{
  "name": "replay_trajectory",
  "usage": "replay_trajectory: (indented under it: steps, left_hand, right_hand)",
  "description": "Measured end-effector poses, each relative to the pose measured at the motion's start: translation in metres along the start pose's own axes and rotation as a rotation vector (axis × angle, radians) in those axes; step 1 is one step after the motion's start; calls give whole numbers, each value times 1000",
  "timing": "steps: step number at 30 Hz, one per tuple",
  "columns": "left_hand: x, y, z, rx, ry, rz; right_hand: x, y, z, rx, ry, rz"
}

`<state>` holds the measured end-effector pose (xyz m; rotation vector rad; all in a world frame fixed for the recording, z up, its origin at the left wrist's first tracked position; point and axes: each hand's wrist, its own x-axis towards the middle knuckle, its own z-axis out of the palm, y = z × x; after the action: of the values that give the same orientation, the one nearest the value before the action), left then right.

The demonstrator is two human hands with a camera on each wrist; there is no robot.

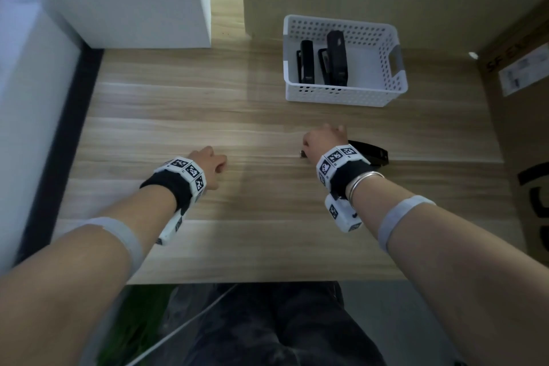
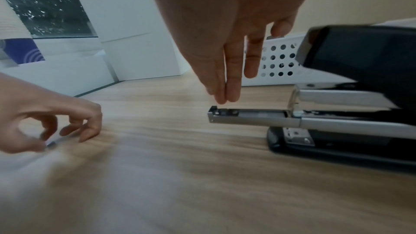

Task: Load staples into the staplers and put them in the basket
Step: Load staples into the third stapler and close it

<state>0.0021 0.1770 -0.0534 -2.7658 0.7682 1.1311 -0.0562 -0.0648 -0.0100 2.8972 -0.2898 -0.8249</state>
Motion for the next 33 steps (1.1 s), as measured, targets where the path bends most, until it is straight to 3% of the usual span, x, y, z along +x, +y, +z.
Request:
replay_trajectory:
  steps: [9, 17, 24, 33]
  left_hand:
    - [3, 3, 5, -165, 107, 45]
    - [23, 68, -10, -305, 220, 230]
    - [31, 115, -28, -646, 310, 379]
    - [42, 124, -29, -894, 382, 374]
  right_hand:
    - [-5, 2, 6, 37, 32, -11]
    - [-8, 11, 7, 176, 68, -92]
    - [-3, 21, 8, 332, 70, -163]
    - [-1, 30, 6, 476, 33, -109]
